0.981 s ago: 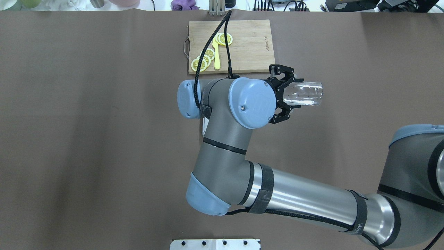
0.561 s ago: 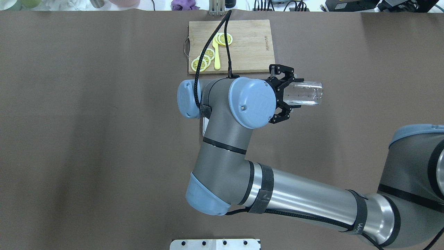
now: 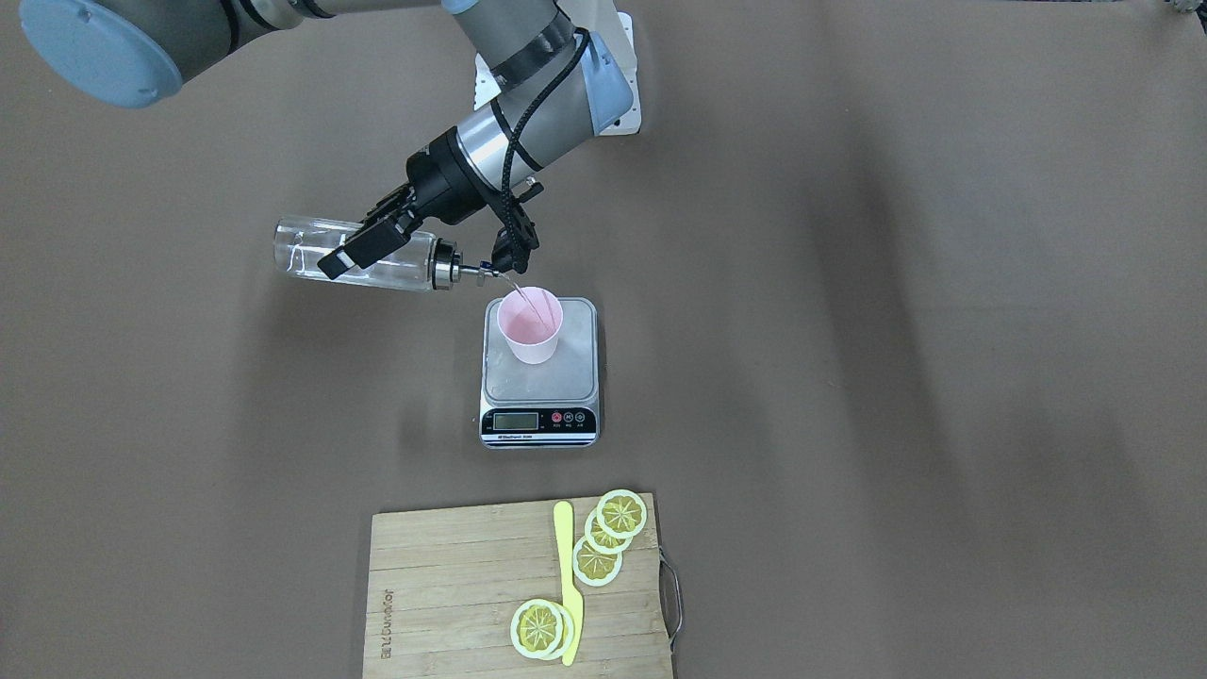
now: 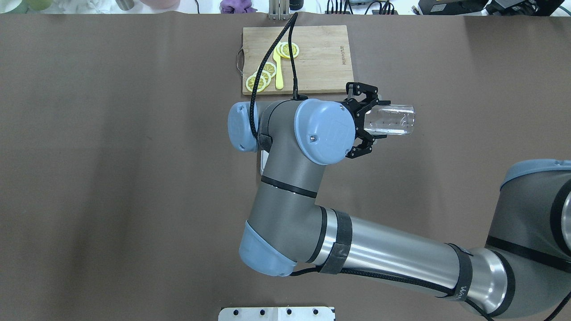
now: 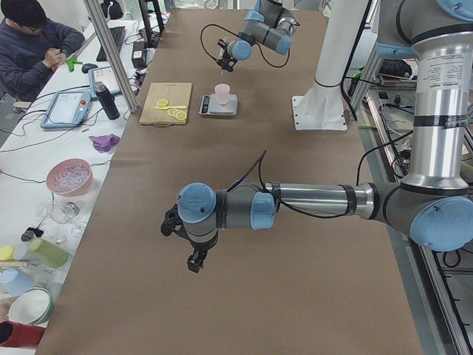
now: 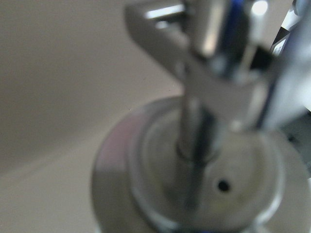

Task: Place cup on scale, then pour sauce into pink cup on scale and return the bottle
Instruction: 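Turn the bottle upright and move it away from the cup, then carry the upright glass sauce bottle with the right gripper away from the scale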

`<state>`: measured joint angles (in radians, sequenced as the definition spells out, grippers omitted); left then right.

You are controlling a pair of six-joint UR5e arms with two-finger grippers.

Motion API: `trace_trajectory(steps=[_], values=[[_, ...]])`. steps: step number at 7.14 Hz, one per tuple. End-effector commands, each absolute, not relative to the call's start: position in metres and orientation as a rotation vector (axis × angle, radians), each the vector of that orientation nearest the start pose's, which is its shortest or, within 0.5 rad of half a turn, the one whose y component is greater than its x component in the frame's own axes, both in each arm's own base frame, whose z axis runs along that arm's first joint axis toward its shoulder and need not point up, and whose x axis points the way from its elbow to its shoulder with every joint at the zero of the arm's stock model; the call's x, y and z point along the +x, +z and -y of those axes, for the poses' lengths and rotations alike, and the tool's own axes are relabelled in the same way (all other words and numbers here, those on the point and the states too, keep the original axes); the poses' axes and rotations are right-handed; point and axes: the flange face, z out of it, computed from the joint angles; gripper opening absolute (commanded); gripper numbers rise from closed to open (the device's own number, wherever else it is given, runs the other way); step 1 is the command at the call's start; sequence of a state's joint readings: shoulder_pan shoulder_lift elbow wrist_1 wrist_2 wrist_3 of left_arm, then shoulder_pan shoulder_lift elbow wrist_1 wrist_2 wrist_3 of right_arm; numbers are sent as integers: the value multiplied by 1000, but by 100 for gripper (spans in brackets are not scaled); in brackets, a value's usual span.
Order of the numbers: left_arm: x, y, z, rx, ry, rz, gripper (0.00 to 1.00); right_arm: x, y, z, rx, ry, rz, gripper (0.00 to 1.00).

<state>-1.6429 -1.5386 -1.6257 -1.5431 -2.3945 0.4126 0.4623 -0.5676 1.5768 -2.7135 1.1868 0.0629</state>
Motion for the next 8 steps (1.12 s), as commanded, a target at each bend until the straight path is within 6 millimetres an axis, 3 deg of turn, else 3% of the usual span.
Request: trace_trajectory(steps=[1, 5, 8], values=[[-94, 646, 472, 196, 320, -804, 99, -508, 159, 445, 130, -1047, -392, 0], [-95, 642, 473, 201, 322, -803, 99, -519, 183, 454, 241, -1012, -281, 0], [-95, 641, 473, 205, 322, -803, 99, -485, 192, 459, 294, -958, -128, 0]])
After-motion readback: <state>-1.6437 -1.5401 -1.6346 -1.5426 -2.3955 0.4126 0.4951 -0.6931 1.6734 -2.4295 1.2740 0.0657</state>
